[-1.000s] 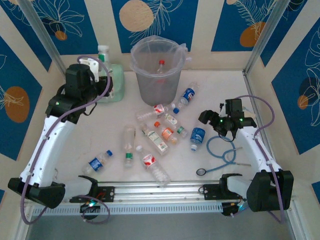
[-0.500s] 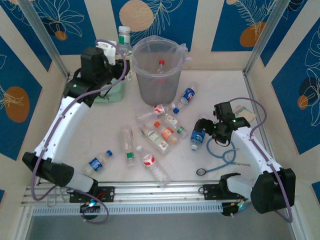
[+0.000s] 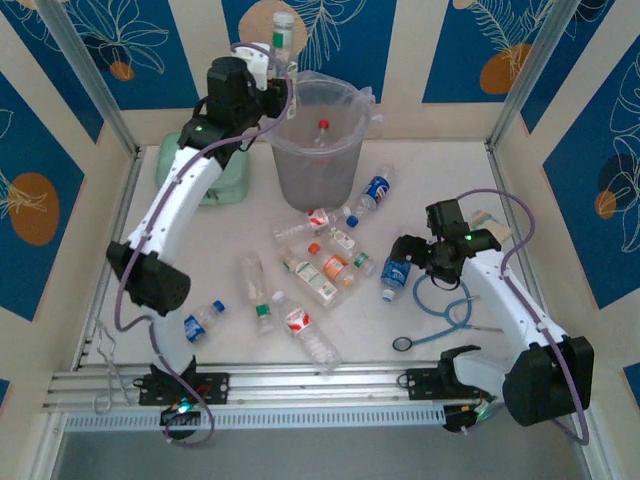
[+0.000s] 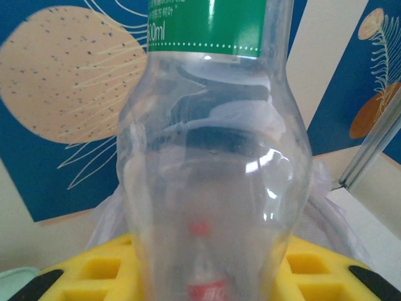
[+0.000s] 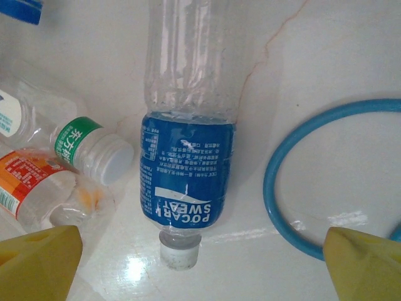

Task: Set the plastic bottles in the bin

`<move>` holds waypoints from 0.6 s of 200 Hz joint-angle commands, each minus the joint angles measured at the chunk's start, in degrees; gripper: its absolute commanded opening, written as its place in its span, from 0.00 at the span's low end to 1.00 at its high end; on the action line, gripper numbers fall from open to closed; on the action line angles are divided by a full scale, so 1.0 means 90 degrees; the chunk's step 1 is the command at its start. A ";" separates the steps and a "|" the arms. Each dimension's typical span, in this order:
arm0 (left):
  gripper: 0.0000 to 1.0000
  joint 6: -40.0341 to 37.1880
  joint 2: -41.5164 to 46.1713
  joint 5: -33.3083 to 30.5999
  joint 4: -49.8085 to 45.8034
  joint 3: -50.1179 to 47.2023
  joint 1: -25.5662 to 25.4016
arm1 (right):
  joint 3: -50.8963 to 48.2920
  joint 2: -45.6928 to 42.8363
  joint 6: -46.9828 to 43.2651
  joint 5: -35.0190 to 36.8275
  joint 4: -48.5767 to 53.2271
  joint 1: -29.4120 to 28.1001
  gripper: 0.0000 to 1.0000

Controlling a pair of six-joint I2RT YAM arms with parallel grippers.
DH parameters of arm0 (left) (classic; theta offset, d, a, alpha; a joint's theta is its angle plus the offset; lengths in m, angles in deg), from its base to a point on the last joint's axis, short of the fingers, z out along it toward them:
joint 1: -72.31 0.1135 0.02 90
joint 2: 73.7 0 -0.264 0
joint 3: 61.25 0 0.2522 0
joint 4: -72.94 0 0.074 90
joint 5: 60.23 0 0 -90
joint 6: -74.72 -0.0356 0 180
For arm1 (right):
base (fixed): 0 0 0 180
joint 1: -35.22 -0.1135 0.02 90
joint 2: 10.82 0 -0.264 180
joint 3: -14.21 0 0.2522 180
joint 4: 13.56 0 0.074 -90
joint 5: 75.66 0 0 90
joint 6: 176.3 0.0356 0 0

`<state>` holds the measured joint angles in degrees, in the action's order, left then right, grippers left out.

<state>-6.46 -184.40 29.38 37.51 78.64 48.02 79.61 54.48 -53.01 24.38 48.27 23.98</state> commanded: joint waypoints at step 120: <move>0.00 -0.1051 -0.2740 -0.0140 -0.1853 0.2202 -0.0523 | -0.0115 -0.0524 -0.0333 -0.1125 0.0254 0.0636 0.99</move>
<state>-13.93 -207.19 30.37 24.55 95.95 43.52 79.61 49.69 -54.60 17.67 49.36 29.27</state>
